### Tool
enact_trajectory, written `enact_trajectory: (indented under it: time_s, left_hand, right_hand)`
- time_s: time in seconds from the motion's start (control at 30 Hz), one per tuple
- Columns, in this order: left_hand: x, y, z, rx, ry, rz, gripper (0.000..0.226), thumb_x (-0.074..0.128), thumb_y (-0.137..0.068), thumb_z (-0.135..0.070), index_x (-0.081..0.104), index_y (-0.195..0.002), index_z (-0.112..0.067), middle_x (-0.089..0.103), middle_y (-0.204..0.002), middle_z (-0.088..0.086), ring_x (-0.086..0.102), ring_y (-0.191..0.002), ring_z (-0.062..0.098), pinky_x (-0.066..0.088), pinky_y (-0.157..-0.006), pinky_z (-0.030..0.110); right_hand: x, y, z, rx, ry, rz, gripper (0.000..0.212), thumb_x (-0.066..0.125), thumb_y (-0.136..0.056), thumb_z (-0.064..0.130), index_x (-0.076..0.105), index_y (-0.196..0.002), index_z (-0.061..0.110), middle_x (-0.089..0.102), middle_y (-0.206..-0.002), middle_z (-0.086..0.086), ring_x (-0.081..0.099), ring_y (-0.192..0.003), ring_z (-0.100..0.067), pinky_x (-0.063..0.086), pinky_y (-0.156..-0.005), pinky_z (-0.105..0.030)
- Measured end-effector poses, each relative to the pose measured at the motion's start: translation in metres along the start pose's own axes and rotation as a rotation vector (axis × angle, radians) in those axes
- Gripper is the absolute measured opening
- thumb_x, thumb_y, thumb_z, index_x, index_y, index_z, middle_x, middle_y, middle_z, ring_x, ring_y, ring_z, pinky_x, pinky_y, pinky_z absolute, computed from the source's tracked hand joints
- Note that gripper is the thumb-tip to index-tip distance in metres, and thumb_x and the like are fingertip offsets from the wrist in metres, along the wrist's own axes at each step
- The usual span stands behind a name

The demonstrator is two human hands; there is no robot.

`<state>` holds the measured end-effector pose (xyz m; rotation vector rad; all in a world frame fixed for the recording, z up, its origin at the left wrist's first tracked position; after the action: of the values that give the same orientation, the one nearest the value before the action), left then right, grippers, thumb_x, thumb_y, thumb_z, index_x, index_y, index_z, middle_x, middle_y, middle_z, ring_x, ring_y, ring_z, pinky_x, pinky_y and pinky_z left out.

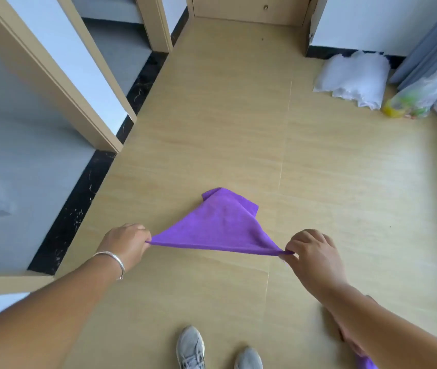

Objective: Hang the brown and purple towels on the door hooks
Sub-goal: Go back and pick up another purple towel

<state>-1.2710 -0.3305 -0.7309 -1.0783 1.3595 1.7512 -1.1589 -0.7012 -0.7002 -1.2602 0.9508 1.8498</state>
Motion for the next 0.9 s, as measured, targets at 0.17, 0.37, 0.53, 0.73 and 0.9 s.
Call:
enact_trajectory:
  time_s: [0.17, 0.37, 0.53, 0.73, 0.9]
  left_hand:
    - [0.073, 0.018, -0.013, 0.073, 0.08, 0.186, 0.015, 0.053, -0.093, -0.037, 0.066, -0.097, -0.032, 0.057, -0.103, -0.013, 0.054, -0.099, 0.01, 0.038, -0.068, 0.024]
    - [0.146, 0.037, -0.026, 0.217, 0.227, 0.43, 0.015, 0.058, -0.091, -0.039, 0.067, -0.099, -0.03, 0.058, -0.107, -0.012, 0.056, -0.099, 0.012, 0.044, -0.084, 0.027]
    - [0.194, 0.013, -0.027, 0.192, 0.332, 0.406, 0.011, 0.059, -0.091, -0.038, 0.066, -0.089, -0.03, 0.058, -0.098, -0.014, 0.055, -0.09, 0.01, 0.041, -0.075, 0.026]
    - [0.266, -0.073, -0.033, 0.037, 0.425, 0.278, 0.009, 0.053, -0.094, -0.025, 0.057, -0.085, -0.026, 0.054, -0.091, -0.009, 0.054, -0.088, 0.017, 0.044, -0.076, 0.031]
    - [0.339, -0.163, -0.048, -0.028, 0.411, 0.199, 0.012, 0.053, -0.093, -0.026, 0.057, -0.082, -0.028, 0.06, -0.092, -0.006, 0.057, -0.09, 0.021, 0.047, -0.077, 0.033]
  right_hand:
    - [0.058, 0.025, -0.002, -0.008, 0.039, 0.091, 0.015, 0.078, -0.076, 0.036, 0.073, -0.073, 0.022, 0.066, -0.086, 0.008, 0.057, -0.098, -0.022, 0.039, -0.086, -0.035]
    - [0.106, 0.046, -0.014, 0.013, 0.056, 0.163, 0.017, 0.082, -0.071, 0.033, 0.069, -0.067, 0.023, 0.063, -0.079, 0.009, 0.06, -0.089, -0.022, 0.042, -0.08, -0.035]
    - [0.155, 0.038, -0.027, 0.041, 0.071, 0.172, 0.015, 0.08, -0.073, 0.032, 0.069, -0.069, 0.023, 0.063, -0.079, 0.01, 0.058, -0.091, -0.022, 0.038, -0.08, -0.033]
    - [0.249, -0.01, -0.058, 0.147, 0.04, 0.169, 0.016, 0.072, -0.082, 0.034, 0.069, -0.073, 0.021, 0.064, -0.086, 0.007, 0.054, -0.1, -0.021, 0.034, -0.083, -0.032]
    - [0.34, -0.071, -0.1, 0.221, 0.023, 0.13, 0.02, 0.067, -0.085, 0.038, 0.069, -0.074, 0.022, 0.062, -0.088, 0.006, 0.051, -0.102, -0.021, 0.033, -0.079, -0.032]
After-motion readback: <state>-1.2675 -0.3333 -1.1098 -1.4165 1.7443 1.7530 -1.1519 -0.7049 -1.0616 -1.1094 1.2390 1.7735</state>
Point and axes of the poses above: each hand's wrist, its own y-axis away from the middle knuckle, its own x-axis out of the palm, z = x × y, the point moved 7 cm from there along -y, towards the middle knuckle
